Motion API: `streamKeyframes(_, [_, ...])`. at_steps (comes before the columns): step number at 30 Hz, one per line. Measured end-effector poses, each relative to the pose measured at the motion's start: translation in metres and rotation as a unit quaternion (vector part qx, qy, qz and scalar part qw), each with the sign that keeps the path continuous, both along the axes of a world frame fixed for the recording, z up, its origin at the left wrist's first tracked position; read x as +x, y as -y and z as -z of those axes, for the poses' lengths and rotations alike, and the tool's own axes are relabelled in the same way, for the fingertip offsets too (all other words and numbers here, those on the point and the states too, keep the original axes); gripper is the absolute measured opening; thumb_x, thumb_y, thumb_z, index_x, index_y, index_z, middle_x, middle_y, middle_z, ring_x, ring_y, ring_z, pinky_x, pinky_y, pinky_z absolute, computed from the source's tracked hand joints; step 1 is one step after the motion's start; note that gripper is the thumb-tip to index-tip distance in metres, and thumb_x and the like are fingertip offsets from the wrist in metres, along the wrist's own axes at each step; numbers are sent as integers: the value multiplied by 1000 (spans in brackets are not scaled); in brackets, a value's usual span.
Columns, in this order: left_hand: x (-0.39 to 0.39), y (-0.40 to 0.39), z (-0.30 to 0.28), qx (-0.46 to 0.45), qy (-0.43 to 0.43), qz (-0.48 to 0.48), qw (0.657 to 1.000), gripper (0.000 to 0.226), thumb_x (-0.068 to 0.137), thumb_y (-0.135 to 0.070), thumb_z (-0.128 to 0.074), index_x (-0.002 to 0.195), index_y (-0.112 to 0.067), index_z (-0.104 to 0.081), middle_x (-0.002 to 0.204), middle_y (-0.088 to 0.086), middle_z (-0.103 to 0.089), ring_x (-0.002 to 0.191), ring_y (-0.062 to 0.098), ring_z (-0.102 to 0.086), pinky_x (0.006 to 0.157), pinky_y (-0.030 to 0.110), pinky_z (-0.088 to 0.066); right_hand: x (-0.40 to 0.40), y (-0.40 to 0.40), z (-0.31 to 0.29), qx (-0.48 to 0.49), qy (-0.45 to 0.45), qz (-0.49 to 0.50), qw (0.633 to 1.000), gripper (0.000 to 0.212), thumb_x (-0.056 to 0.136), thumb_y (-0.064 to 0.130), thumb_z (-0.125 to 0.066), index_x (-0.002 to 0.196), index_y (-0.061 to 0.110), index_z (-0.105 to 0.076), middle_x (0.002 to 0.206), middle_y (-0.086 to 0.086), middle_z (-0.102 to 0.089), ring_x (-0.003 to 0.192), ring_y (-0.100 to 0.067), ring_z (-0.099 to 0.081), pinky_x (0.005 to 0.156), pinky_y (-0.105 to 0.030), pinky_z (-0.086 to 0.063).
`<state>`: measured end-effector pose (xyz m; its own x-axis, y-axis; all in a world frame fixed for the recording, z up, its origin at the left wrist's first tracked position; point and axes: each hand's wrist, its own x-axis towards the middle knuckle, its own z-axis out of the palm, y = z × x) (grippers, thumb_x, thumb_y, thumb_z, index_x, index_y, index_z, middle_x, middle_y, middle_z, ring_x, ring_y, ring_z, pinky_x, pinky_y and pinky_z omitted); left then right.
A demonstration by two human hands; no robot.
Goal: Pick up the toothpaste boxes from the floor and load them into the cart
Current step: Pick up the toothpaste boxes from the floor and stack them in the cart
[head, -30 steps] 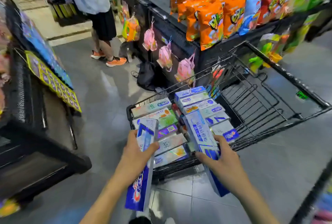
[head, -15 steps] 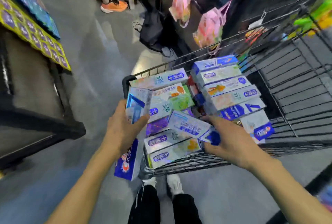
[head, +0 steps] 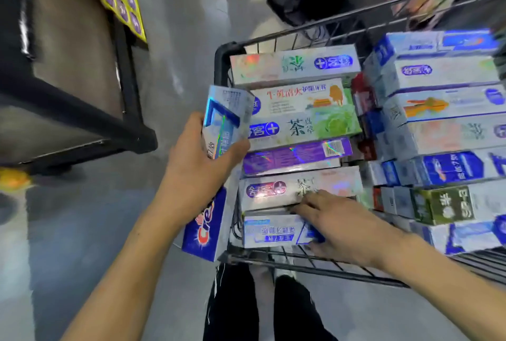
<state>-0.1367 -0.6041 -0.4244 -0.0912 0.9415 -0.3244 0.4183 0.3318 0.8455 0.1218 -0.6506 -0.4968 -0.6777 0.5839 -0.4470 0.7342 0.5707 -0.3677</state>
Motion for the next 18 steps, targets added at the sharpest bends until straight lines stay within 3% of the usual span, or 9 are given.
streamKeyframes(4, [9, 6, 3, -8, 0, 3, 1000, 26, 88, -36, -73, 104, -35, -53, 95, -27, -68, 81, -5, -66, 62, 9, -46, 0, 3, 11, 46, 16, -18, 999, 69, 60, 48, -80, 121, 20, -64, 110, -3, -62, 93, -23, -63, 65, -30, -56])
streamKeyframes(7, [12, 6, 2, -11, 1, 4, 1000, 28, 87, -38, -73, 106, -35, -54, 97, -24, -70, 83, -1, -69, 63, 14, -50, 3, 2, 10, 57, -18, -12, 998, 66, 66, 51, -80, 123, 24, -62, 107, 0, -61, 91, -21, -61, 64, -29, -53])
streamKeyframes(13, [14, 3, 0, -13, -5, 9, 1000, 25, 87, -35, -74, 101, -39, -53, 94, -31, -69, 81, -5, -69, 61, 9, -48, 24, -28, -1, 163, -94, 91, 978, 45, 78, 26, -78, 119, 16, -62, 110, -6, -62, 94, -31, -60, 74, -39, -56])
streamKeyframes(18, [16, 1, 1, -20, -14, 13, 1000, 25, 87, -37, -73, 102, -40, -54, 97, -31, -68, 84, -5, -68, 64, 13, -49, 23, -52, 8, 209, -65, 106, 970, 53, 80, 26, -75, 129, 12, -60, 122, -12, -60, 105, -37, -57, 83, -46, -52])
